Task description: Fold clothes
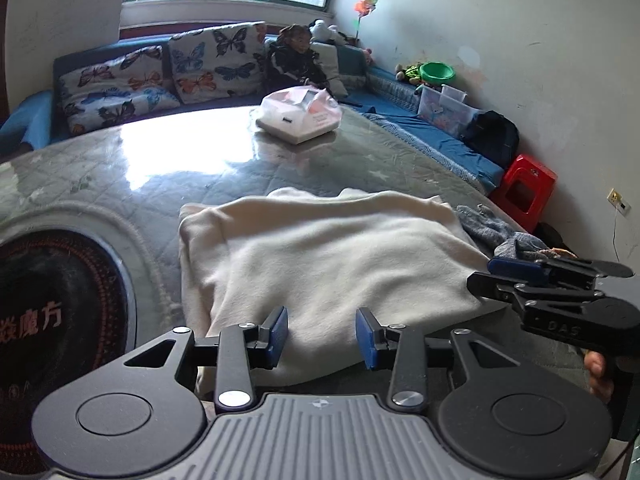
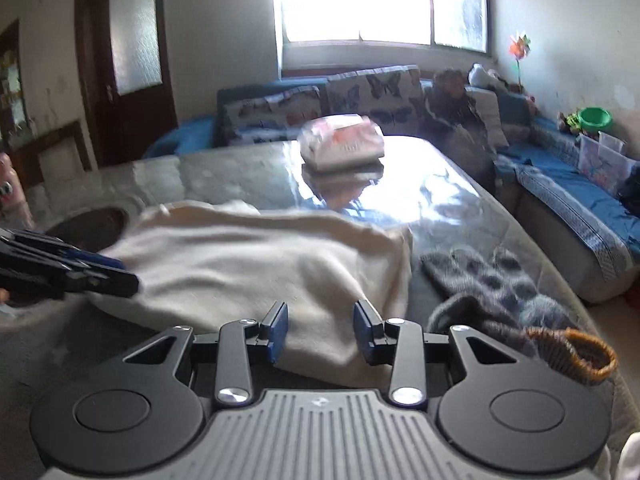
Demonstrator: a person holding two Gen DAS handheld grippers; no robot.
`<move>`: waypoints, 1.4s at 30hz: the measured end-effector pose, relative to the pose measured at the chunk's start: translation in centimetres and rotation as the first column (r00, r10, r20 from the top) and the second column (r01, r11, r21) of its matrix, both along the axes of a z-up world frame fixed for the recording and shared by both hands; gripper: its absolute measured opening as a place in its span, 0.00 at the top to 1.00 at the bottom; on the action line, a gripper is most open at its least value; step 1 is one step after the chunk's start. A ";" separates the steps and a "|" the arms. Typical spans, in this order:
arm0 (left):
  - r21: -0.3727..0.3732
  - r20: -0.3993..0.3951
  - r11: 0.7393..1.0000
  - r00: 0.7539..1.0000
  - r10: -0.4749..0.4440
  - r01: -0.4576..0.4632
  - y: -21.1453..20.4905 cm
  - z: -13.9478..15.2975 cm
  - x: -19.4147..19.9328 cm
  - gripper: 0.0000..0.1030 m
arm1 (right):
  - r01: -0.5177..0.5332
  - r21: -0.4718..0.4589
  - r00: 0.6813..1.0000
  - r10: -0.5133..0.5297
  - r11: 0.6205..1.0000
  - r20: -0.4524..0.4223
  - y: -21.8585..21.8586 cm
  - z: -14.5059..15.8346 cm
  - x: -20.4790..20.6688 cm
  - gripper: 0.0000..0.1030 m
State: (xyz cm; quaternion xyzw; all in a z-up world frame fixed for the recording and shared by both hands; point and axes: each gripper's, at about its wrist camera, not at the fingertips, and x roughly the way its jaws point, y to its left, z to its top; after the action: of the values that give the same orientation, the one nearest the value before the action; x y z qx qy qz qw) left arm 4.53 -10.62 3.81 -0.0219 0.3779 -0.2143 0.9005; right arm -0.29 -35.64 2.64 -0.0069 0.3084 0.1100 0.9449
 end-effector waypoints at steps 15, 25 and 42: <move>-0.003 -0.007 0.999 0.999 0.037 -0.037 1.3 0.4 -1.8 0.57 | -0.062 -0.015 0.997 0.063 0.998 0.048 5.4 1.5 0.7 0.47; -0.002 0.001 0.997 0.997 0.078 -0.078 3.3 0.6 -2.6 0.55 | -0.119 -0.107 0.992 0.122 0.987 0.017 7.9 -0.4 1.2 0.47; 0.054 -0.033 0.987 0.988 0.150 -0.149 3.6 -0.2 -5.2 0.33 | -0.082 -0.058 0.996 0.083 0.995 0.014 8.7 0.2 -3.4 0.28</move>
State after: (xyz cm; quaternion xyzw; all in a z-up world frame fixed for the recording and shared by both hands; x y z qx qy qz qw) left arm -0.69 -7.02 3.62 -0.0311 0.3969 -0.1360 0.9072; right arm -3.64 -26.95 2.85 -0.0475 0.3029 0.1399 0.9415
